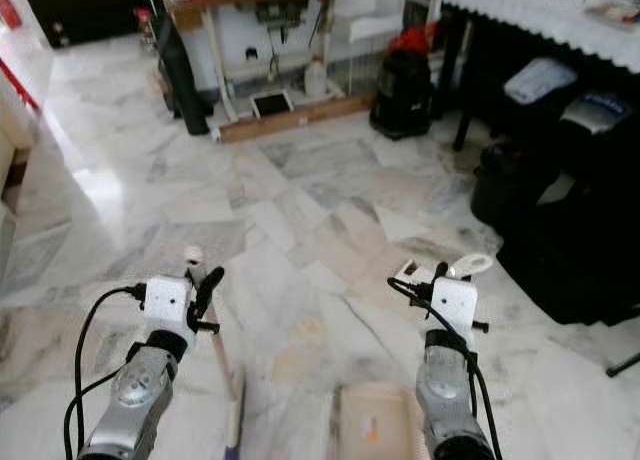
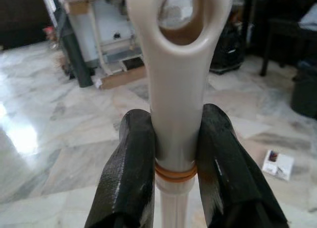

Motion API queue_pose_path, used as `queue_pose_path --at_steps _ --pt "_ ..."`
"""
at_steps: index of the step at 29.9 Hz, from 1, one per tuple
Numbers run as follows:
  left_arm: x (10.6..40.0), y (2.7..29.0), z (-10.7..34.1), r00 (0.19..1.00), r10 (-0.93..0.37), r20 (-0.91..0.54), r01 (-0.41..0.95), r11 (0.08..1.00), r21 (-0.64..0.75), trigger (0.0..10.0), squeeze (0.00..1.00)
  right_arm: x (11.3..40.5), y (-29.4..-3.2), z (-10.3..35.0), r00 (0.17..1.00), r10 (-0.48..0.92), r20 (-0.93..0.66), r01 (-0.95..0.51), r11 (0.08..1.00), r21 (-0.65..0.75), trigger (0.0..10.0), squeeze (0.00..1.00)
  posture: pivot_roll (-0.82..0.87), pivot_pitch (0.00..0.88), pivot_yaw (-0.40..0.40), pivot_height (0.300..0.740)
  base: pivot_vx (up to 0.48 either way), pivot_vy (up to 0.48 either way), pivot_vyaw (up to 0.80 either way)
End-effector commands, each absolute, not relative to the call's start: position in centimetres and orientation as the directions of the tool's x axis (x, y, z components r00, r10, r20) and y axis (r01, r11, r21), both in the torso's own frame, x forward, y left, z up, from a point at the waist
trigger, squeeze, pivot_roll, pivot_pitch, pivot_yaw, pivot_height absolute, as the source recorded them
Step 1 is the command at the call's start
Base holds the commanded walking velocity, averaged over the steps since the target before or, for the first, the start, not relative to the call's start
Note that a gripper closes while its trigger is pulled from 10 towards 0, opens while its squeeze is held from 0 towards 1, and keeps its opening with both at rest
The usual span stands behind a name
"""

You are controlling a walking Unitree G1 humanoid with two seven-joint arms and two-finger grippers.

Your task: Sweep floor

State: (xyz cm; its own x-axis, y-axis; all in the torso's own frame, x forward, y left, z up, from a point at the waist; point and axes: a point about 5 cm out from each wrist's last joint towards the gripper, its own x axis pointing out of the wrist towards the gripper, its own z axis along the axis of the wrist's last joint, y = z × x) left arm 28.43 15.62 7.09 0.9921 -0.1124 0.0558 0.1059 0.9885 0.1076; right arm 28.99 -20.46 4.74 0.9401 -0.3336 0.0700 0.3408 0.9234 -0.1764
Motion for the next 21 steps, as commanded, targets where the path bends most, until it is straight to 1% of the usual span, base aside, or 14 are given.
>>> queue_pose_path --at_steps 1,7,11,21 --pt "28.42 16.48 7.28 0.994 -0.086 0.066 0.077 0.990 0.121 10.0 0.00 29.69 -19.50 5.59 0.945 -0.310 0.105 0.324 0.934 -0.151 10.0 0.00 0.08 0.000 0.046 0.740 0.289 0.000 0.00" --pt "28.43 16.55 7.26 0.994 -0.088 0.065 0.080 0.989 0.123 10.0 0.00 29.51 -19.46 5.47 0.945 -0.310 0.105 0.323 0.935 -0.147 10.0 0.00 0.08 0.000 0.051 0.740 0.289 0.000 0.00" --pt "28.53 16.56 7.28 0.994 -0.090 0.066 0.081 0.989 0.124 10.0 0.00 29.49 -19.38 5.49 0.949 -0.295 0.111 0.310 0.936 -0.168 10.0 0.00 0.08 0.000 0.052 0.740 0.288 0.000 0.00" --pt "28.50 16.57 7.24 0.994 -0.082 0.067 0.074 0.989 0.124 10.0 0.00 29.73 -18.70 5.64 0.958 -0.262 0.114 0.279 0.946 -0.164 10.0 0.00 0.09 0.000 0.047 0.740 0.287 0.000 0.00"
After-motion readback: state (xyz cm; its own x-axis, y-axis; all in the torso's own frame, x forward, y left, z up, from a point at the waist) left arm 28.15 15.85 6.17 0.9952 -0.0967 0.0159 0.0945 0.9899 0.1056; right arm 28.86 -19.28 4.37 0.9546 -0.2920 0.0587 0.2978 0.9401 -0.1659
